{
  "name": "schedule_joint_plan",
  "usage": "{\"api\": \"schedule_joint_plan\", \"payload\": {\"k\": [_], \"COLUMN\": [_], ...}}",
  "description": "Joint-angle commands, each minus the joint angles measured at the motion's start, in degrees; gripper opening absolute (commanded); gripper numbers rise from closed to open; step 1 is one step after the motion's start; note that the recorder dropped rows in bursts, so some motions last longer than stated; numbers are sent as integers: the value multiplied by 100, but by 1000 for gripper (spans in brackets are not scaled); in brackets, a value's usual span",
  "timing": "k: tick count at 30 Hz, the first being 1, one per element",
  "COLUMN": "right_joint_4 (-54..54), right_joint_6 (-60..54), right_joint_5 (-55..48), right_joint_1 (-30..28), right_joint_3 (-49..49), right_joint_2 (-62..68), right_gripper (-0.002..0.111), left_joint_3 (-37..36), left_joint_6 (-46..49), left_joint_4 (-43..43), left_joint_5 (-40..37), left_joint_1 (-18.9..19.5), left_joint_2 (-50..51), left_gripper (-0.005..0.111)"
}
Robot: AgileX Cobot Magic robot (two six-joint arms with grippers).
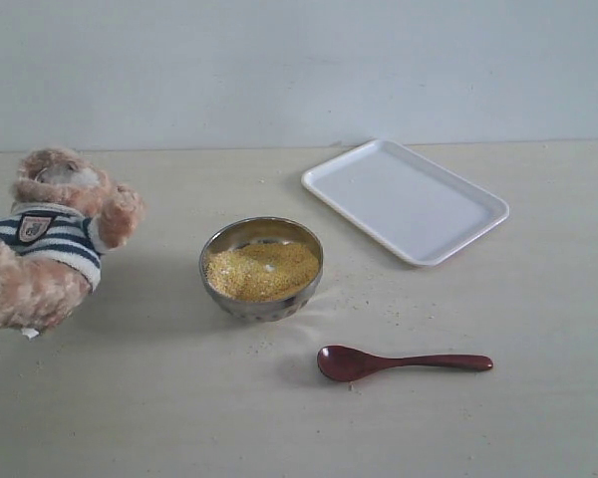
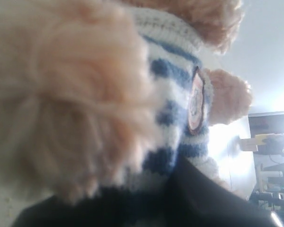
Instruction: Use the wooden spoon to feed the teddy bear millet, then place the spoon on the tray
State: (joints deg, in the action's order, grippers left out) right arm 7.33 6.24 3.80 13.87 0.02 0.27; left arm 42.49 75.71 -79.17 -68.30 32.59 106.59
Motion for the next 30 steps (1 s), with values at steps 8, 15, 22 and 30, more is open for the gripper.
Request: {"api": "schedule_joint_plan", "payload": {"k": [8, 15, 22, 30], "right_joint_4": [-16, -16, -16, -16], "right_joint_6": [-35, -35, -47, -31], "right_joint_5": [65, 65, 63, 63], "right_joint_1": [-17, -17, -17, -17], "right_joint_3": [-2, -2, -2, -2], "right_joint_2": [-27, -27, -27, -27], "right_gripper": [0, 0, 0, 0], "left_joint_3": [-1267, -1484, -1484, -1484], "left_joint_6": [21, 41, 41, 41], "left_joint_4": [702, 737, 1053, 1068], "left_joint_5": [-167, -167, -167, -167], "left_joint_1": [31, 31, 31, 31], "left_joint_2": [-1558, -1942, -1946, -1946], "left_gripper": [7, 7, 7, 7]}}
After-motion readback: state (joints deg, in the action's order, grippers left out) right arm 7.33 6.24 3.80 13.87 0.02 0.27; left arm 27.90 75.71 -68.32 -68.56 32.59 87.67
